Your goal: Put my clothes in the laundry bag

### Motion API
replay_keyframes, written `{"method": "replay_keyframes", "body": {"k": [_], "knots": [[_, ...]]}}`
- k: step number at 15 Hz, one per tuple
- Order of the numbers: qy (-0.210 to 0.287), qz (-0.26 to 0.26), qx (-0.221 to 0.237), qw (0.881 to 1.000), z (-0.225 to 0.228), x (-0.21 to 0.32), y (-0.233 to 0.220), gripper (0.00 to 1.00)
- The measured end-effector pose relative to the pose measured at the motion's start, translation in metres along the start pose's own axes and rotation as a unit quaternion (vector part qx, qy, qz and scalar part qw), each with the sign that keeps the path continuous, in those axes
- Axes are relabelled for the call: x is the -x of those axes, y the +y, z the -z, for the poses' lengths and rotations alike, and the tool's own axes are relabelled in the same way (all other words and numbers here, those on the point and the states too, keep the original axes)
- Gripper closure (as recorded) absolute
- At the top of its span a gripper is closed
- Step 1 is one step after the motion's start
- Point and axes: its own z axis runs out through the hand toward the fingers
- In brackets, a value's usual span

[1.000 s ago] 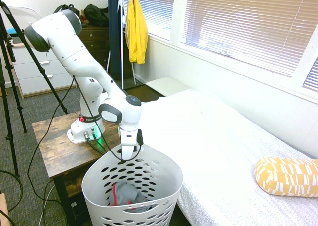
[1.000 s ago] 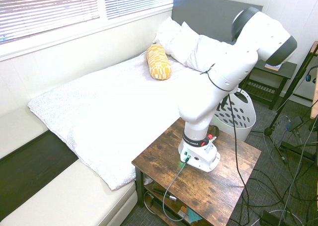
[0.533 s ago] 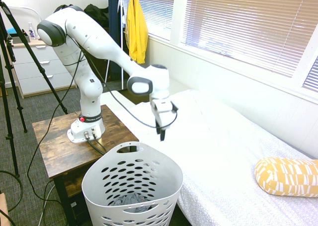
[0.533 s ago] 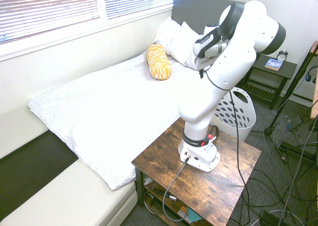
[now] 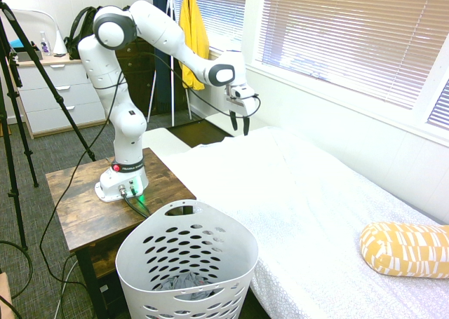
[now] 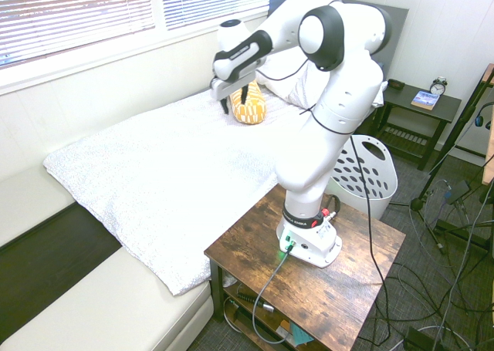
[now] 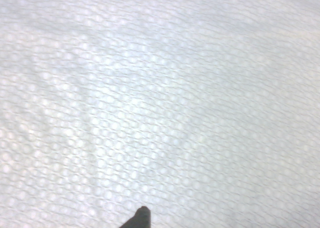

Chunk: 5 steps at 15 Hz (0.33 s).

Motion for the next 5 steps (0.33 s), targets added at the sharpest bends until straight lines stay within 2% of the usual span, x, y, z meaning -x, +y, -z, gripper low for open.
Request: {"method": "replay_keyframes", "body": {"k": [2,5], "knots": [[-0.008,0.026,-0.009,1.0,-0.002,0.033,-0.061,0.0],[-0.047,0.04,-0.045,0.997,-0.001,0.075,-0.115,0.0]]}}
